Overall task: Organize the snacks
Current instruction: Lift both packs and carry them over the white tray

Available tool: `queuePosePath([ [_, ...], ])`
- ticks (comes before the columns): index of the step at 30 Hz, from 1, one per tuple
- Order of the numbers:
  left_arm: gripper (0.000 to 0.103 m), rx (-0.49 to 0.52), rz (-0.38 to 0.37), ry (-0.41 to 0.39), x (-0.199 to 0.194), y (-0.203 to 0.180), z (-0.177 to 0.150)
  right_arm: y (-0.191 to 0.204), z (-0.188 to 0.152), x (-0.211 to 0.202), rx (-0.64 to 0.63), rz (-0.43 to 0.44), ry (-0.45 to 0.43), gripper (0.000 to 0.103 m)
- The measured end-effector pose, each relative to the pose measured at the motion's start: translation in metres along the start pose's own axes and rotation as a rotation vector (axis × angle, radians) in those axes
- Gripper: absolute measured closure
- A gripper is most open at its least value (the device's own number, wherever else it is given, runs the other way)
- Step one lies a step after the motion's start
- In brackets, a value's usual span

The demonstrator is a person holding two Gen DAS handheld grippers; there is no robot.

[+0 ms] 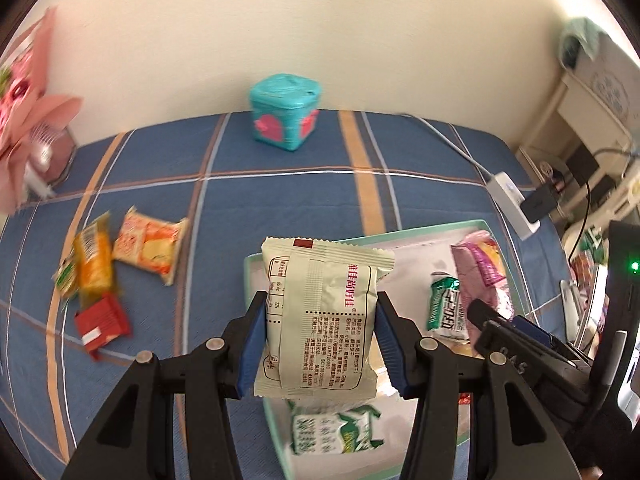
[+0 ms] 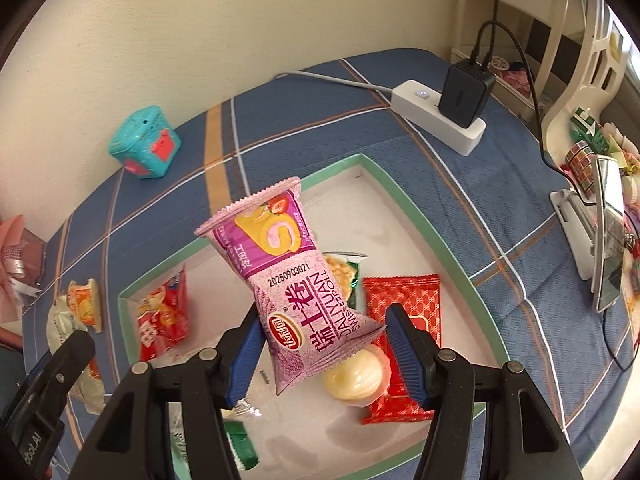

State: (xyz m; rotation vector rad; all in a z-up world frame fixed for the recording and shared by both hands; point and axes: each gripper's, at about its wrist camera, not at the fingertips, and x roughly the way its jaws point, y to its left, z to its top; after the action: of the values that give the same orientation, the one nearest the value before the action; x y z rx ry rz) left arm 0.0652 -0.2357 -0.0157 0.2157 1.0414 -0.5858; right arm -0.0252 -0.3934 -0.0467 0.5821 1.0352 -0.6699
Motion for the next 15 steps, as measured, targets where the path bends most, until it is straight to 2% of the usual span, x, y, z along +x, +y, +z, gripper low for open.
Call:
queuePosePath([
  [7, 0.050, 0.073, -0.010, 0.018, 0.027, -0.029, 0.002, -0.010, 0.004, 0.014, 0.024, -0.025, 0.004, 0.039],
  [15, 0.050, 0.087, -0.015, 0.031, 0.048, -0.038, 0.003, -0.023, 0.007, 0.016, 0.045, -0.068, 0.000, 0.039],
])
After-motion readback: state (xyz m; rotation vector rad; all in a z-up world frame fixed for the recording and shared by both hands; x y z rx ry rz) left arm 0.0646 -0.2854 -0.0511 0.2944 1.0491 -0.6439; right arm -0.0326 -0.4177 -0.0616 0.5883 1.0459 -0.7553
